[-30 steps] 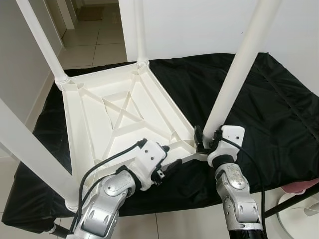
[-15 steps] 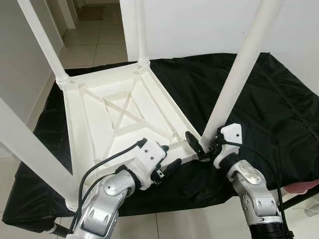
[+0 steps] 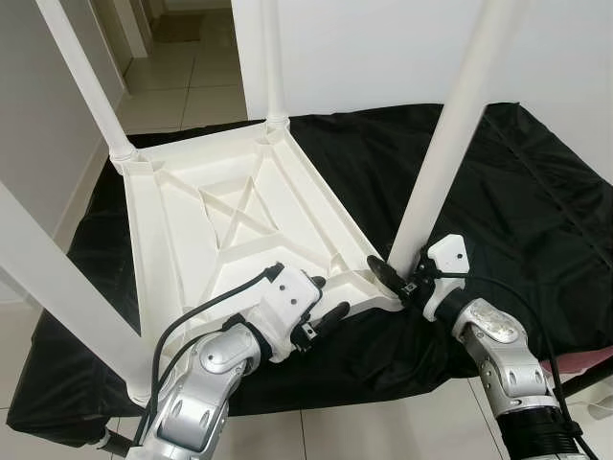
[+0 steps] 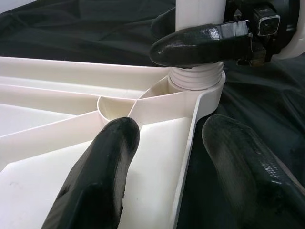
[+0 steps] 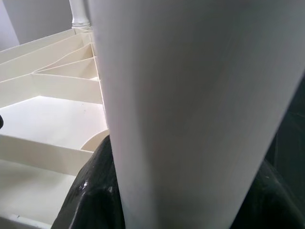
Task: Building children table
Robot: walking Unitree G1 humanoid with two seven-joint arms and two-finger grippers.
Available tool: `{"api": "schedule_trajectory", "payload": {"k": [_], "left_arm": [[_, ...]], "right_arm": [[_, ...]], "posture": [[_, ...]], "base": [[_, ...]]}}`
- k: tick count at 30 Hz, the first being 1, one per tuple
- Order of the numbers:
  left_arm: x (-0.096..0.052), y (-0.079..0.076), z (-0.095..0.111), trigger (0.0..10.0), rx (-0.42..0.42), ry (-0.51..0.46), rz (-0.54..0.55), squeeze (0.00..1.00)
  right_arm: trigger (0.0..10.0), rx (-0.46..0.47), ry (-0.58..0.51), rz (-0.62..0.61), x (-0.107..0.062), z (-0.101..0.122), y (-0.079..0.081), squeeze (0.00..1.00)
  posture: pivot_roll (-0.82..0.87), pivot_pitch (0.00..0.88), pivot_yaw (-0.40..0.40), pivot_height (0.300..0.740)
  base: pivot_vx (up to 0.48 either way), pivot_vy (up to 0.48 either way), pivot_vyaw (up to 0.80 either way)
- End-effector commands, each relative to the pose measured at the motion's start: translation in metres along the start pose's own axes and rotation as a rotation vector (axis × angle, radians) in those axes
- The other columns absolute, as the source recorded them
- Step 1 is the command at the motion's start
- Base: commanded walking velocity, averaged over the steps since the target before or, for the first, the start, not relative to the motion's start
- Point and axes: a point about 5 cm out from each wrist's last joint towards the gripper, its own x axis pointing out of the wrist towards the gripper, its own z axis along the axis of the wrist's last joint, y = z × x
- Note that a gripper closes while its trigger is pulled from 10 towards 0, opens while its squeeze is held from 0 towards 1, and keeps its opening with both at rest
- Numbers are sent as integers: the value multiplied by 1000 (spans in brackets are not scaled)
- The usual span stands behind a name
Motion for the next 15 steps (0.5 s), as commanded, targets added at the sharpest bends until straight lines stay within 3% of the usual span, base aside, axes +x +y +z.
{"api": "schedule_trajectory", "payload": {"k": [1, 4, 5, 8, 14, 15], "left_arm": [[-1, 4, -1, 10000, 11, 12, 61, 0], [-1, 4, -1, 10000, 11, 12, 61, 0], [-1, 4, -1, 10000, 11, 10, 62, 0], [0, 4, -1, 10000, 11, 10, 62, 0], [0, 4, -1, 10000, 9, 11, 59, 0], [0, 4, -1, 10000, 8, 12, 56, 0]], "right_arm": [[2941, 33, 50, 24, -4, -13, 6, 0], [2941, 33, 50, 24, -4, -13, 6, 0], [10000, 74, 29, -11, -3, -11, 7, 0], [10000, 124, -5, -127, -2, -8, 11, 0], [10000, 138, -12, -237, -1, -8, 17, 0], [10000, 155, -2, -318, 1, -9, 21, 0]], "posture": [[-58, 43, 51, 740], [-58, 43, 51, 740], [-60, 49, 53, 740], [-64, 51, 57, 740], [-70, 54, 63, 740], [-70, 54, 63, 740]], "base": [[0, 0, 0], [0, 0, 0], [0, 0, 0], [0, 0, 0], [0, 0, 0], [0, 0, 0]]}}
